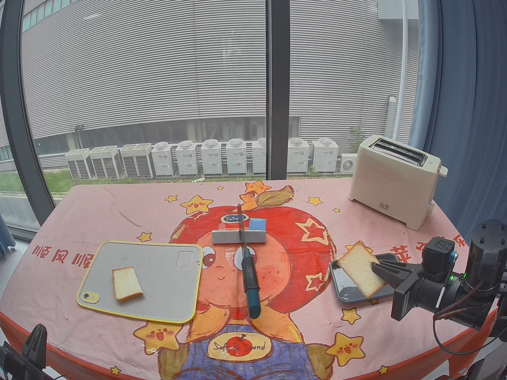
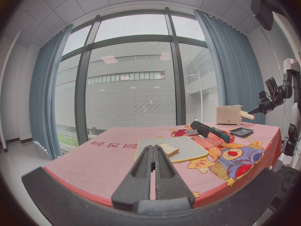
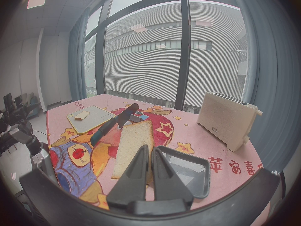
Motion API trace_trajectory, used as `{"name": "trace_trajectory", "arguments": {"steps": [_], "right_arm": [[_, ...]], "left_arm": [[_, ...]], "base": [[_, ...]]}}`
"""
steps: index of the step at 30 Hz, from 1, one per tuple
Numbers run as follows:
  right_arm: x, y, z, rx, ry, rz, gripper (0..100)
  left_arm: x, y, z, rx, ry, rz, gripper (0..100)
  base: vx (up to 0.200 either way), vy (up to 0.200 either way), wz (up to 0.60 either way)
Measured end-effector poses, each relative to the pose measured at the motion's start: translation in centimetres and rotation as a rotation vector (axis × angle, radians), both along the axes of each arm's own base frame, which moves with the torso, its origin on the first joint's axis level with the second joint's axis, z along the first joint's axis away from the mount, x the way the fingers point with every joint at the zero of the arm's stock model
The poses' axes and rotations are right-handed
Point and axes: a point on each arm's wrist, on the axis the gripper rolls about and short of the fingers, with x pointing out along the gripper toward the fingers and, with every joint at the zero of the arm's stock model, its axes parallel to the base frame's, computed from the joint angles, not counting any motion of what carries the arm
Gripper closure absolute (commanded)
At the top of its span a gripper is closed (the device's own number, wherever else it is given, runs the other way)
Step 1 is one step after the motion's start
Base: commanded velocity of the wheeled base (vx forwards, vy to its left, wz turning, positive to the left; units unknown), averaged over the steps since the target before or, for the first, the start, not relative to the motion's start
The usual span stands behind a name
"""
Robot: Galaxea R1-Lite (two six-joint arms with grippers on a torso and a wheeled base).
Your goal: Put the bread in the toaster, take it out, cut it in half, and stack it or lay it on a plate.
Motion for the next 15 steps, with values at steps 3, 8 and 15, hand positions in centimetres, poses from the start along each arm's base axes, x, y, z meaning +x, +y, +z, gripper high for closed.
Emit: {"name": "trace_trajectory", "arguments": {"steps": [3, 8, 15], "right_arm": [[0.05, -0.05, -0.01, -0.001, 0.0, -0.004, 100], [0.05, -0.09, -0.03, 0.0, 0.001, -0.007, 100], [0.11, -0.09, -0.13, -0.002, 0.006, -0.01, 100]], "left_arm": [[0.0, 0.0, 0.0, 0.0, 0.0, 0.001, 100], [0.0, 0.0, 0.0, -0.001, 0.0, 0.0, 100], [0.0, 0.0, 0.0, -0.002, 0.0, 0.0, 100]], "base": [[0.0, 0.0, 0.0], [-0.12, 0.0, 0.0], [-0.2, 0.0, 0.0]]}}
